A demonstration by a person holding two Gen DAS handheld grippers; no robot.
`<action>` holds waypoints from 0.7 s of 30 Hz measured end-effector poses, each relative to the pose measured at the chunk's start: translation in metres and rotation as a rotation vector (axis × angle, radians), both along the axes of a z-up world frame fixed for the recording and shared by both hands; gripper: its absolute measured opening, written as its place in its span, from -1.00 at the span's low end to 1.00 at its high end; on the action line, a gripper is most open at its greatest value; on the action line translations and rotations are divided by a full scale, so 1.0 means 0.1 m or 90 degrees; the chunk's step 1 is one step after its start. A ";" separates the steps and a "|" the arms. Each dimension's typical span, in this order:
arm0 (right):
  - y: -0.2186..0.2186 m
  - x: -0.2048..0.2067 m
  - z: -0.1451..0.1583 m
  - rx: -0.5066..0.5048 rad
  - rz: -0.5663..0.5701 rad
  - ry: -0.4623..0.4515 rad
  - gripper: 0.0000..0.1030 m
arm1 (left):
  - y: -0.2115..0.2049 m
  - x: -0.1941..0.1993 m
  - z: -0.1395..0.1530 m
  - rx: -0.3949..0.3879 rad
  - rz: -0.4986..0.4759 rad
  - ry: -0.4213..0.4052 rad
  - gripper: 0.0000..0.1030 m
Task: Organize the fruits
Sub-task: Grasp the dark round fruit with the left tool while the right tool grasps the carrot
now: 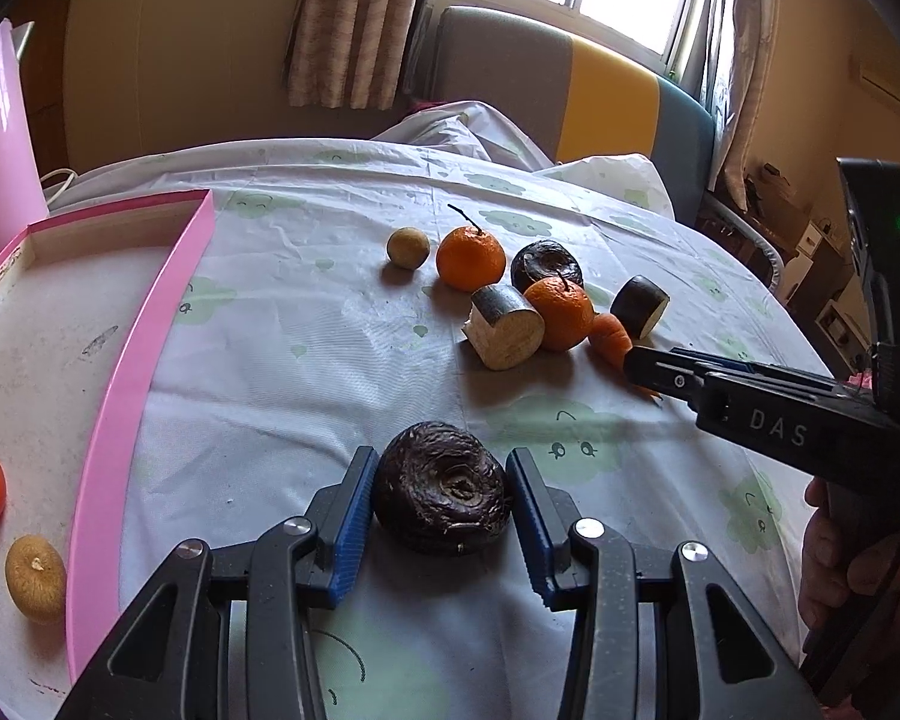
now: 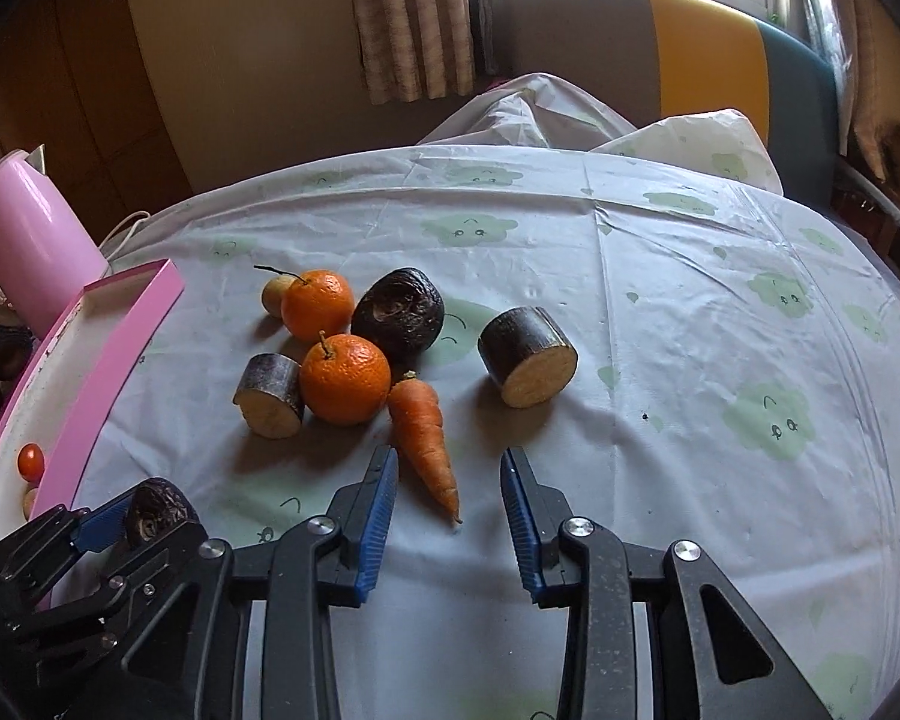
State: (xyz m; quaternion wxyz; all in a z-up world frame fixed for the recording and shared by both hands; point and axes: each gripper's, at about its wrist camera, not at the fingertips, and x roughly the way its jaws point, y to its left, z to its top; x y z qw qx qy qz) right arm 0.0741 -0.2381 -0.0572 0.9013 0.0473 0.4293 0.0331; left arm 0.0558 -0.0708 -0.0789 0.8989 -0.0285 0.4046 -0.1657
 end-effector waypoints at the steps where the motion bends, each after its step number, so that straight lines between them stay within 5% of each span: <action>1: 0.02 0.01 -0.01 -0.011 0.005 0.002 -0.30 | 0.00 0.00 0.00 0.001 0.000 -0.002 -0.15; 4: 0.07 0.14 -0.06 -0.039 0.015 0.009 -0.34 | 0.00 -0.01 0.00 -0.001 0.000 -0.001 -0.15; 7: 0.11 0.25 -0.11 -0.063 0.016 0.013 -0.64 | 0.00 -0.01 0.00 0.002 -0.001 -0.002 -0.15; 14: 0.02 0.25 -0.15 -0.024 0.012 0.006 -0.64 | -0.04 0.00 0.04 0.022 -0.006 0.004 -0.15; 21: 0.09 0.23 -0.17 -0.056 0.014 -0.003 -0.64 | 0.05 -0.09 0.34 0.011 -0.008 -0.007 -0.16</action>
